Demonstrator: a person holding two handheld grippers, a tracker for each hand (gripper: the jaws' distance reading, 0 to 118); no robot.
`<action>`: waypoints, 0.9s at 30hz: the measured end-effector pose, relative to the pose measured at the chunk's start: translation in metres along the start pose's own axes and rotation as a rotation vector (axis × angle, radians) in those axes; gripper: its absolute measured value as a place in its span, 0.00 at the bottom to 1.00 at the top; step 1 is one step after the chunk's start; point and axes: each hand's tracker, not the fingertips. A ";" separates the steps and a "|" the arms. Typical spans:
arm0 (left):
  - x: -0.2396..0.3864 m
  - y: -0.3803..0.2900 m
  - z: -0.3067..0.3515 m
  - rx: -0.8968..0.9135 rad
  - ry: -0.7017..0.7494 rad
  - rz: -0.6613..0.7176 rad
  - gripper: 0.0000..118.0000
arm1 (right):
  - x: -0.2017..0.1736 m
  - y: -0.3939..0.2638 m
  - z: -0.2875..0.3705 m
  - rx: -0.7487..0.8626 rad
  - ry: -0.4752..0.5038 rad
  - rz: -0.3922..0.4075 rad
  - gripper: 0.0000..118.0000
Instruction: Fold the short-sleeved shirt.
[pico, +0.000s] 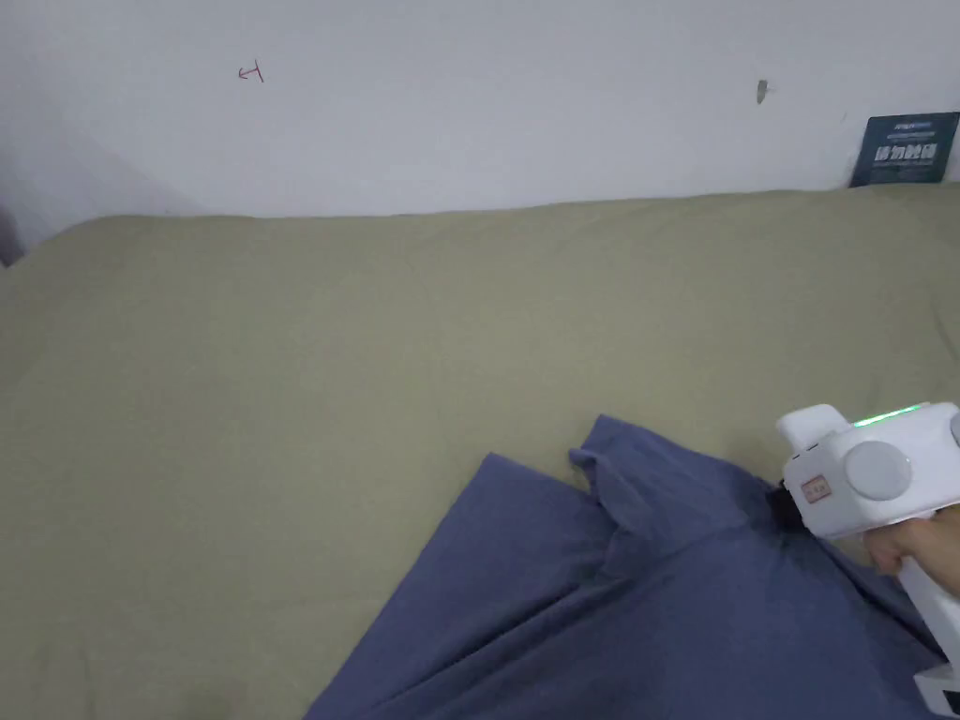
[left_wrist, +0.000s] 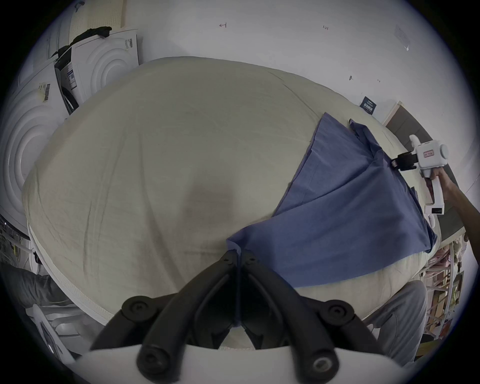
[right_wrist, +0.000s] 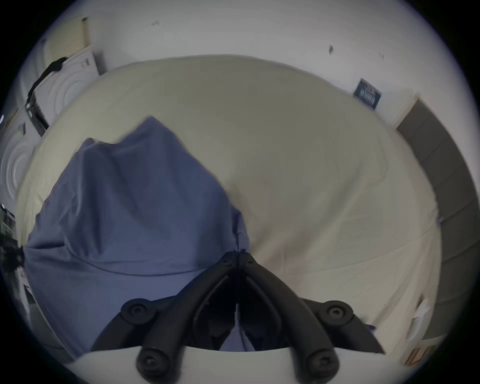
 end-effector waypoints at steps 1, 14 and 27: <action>0.000 0.001 0.002 0.000 0.001 0.000 0.00 | -0.004 0.000 0.011 -0.011 -0.016 0.050 0.02; 0.013 0.090 0.130 0.345 -0.008 0.004 0.00 | 0.016 0.023 0.282 0.510 -0.057 0.017 0.02; 0.092 0.258 0.282 0.640 0.082 -0.085 0.00 | 0.087 0.043 0.453 0.743 -0.143 -0.119 0.02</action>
